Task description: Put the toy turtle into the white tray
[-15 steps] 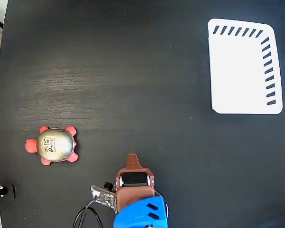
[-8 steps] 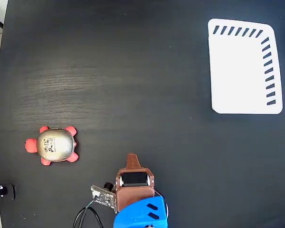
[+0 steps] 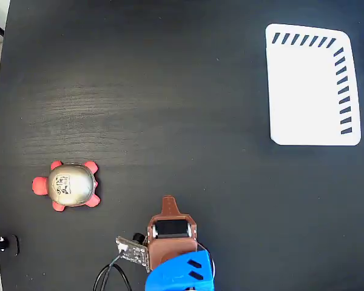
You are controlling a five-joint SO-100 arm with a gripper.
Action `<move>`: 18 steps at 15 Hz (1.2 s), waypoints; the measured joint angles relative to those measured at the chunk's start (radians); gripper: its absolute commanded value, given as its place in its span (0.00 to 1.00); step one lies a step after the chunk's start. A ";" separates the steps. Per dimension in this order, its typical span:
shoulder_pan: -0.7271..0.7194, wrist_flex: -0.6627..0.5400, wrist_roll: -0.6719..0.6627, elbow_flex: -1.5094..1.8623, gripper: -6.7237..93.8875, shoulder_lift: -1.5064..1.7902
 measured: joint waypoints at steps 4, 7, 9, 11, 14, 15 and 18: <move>-0.049 -0.063 0.110 -0.038 0.06 -0.100; -0.123 -0.121 0.170 -0.184 0.06 -0.247; -0.184 -0.123 0.233 -0.284 0.06 -0.350; -0.252 -0.080 0.301 -0.371 0.06 -0.471; -0.370 -0.046 0.400 -0.483 0.06 -0.572; -0.407 -0.035 0.423 -0.517 0.06 -0.606; -0.525 0.035 0.483 -0.676 0.06 -0.769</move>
